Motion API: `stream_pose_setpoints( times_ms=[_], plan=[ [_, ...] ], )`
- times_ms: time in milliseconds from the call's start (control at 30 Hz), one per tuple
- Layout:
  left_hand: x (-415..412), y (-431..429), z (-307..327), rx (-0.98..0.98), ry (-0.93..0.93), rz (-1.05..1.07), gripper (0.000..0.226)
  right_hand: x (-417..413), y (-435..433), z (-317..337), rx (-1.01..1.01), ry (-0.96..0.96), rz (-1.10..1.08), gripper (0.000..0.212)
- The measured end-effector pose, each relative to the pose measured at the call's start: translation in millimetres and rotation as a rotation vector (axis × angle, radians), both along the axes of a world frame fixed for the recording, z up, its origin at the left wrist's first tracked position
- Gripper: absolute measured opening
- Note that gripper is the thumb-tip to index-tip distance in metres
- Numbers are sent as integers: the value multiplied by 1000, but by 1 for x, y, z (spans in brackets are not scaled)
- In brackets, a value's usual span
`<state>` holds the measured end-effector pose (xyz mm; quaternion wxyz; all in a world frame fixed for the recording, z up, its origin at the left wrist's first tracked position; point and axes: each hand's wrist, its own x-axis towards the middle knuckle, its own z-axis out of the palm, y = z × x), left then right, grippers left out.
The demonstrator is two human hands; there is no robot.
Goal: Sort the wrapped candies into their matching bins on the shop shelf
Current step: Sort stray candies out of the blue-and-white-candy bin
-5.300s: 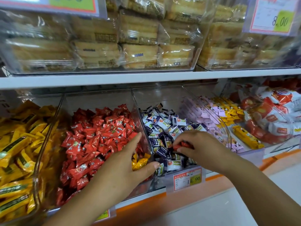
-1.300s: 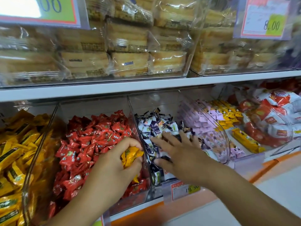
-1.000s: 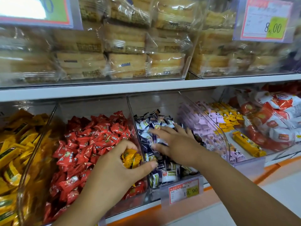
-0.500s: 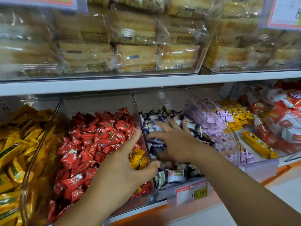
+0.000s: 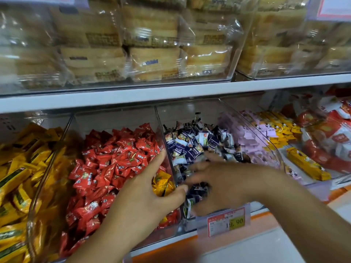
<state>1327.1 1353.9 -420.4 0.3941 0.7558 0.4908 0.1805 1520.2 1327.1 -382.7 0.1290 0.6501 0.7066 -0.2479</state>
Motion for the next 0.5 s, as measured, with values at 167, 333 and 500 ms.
stream_pose_setpoints(
  times_ms=[167,333,500],
  plan=[
    [2,-3,0,10,43,7,80,4,37,-43,128,-31,-17,63],
    [2,-2,-9,57,1,0,81,26,64,-52,404,35,-150,36],
    [-1,1,-11,64,-11,-1,84,37,54,-26,477,227,-230,32]
  ],
)
